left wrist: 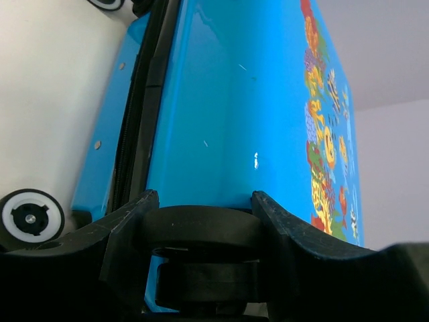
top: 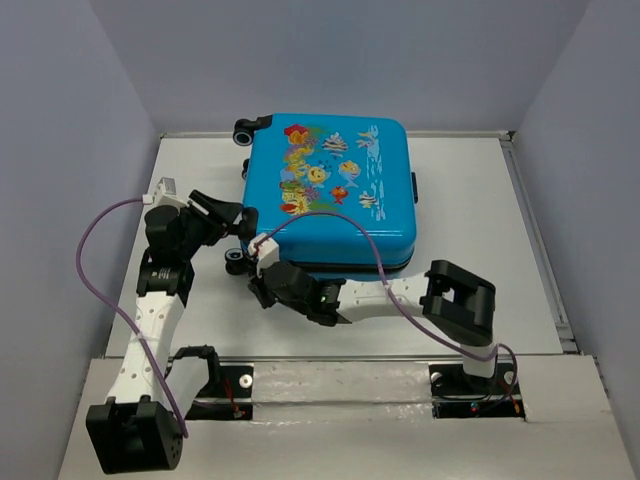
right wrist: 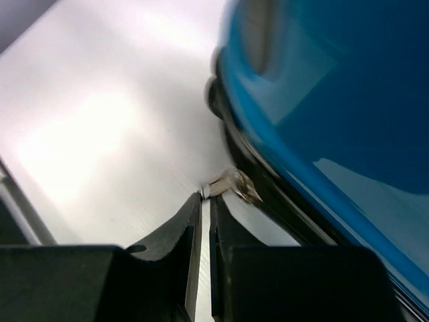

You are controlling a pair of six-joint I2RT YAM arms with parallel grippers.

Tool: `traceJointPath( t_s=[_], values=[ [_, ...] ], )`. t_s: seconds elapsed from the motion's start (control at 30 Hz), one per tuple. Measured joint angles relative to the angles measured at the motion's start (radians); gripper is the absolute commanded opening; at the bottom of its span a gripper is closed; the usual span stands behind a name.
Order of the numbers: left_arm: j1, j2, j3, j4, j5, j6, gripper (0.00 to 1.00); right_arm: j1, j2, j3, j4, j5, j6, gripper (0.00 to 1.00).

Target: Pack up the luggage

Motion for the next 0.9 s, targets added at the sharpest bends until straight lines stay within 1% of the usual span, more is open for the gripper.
traceJointPath(
  t_s=[0.07,0.13,0.23,0.27,0.3,0.33,0.37,0.4,0.43,0.47,0.5,0.53,0.57,0.63,0.7,0.77,0.9],
  values=[
    [0.000,-0.001,0.007,-0.011,0.013,0.007,0.06,0.001,0.048,0.034,0.056,-0.108,-0.005,0.07],
    [-0.006,-0.007,0.009,-0.014,0.027,0.017,0.06,0.030,0.086,0.047,0.121,-0.222,-0.004,0.07],
    [-0.018,-0.023,0.008,-0.031,0.059,0.035,0.06,0.074,0.089,0.013,0.163,-0.312,0.011,0.57],
    [-0.020,-0.027,0.005,-0.029,0.065,0.037,0.06,0.090,0.058,-0.053,0.208,-0.331,0.022,0.84],
    [-0.023,-0.033,-0.001,-0.027,0.070,0.040,0.06,0.102,0.008,-0.126,0.220,-0.332,0.034,0.88],
    [-0.024,-0.040,-0.009,-0.024,0.076,0.043,0.06,0.109,-0.077,-0.223,0.207,-0.328,0.056,0.89],
    [-0.024,-0.045,-0.013,-0.024,0.078,0.044,0.06,0.109,-0.141,-0.281,0.182,-0.320,0.057,0.87],
    [-0.025,-0.052,-0.022,-0.019,0.079,0.047,0.06,0.106,-0.234,-0.344,0.144,-0.297,0.066,0.75],
    [-0.026,-0.057,-0.027,-0.019,0.080,0.048,0.06,0.103,-0.316,-0.388,0.109,-0.263,0.085,0.67],
    [-0.026,-0.063,-0.032,-0.015,0.080,0.048,0.06,0.098,-0.418,-0.443,0.075,-0.217,0.106,0.38],
    [-0.027,-0.068,-0.038,-0.012,0.078,0.048,0.06,0.094,-0.538,-0.499,0.034,-0.157,0.135,0.21],
    [-0.028,-0.071,-0.042,-0.010,0.076,0.049,0.06,0.084,-0.623,-0.528,-0.002,-0.119,0.150,0.10],
    [-0.030,-0.077,-0.047,-0.005,0.074,0.049,0.06,0.071,-0.714,-0.555,-0.056,-0.067,0.191,0.07],
    [-0.034,-0.094,-0.061,-0.001,0.065,0.051,0.06,0.041,-0.847,-0.589,-0.159,0.016,0.269,0.07],
    [-0.043,-0.114,-0.072,0.001,0.048,0.055,0.06,-0.017,-0.951,-0.626,-0.301,0.105,0.376,0.07],
    [-0.076,-0.140,-0.076,-0.013,0.001,0.065,0.06,-0.073,-1.003,-0.662,-0.443,0.176,0.467,0.07],
    [-0.183,-0.193,-0.079,-0.047,-0.106,0.084,0.06,-0.116,-1.012,-0.705,-0.647,0.263,0.598,0.07]
  ],
)
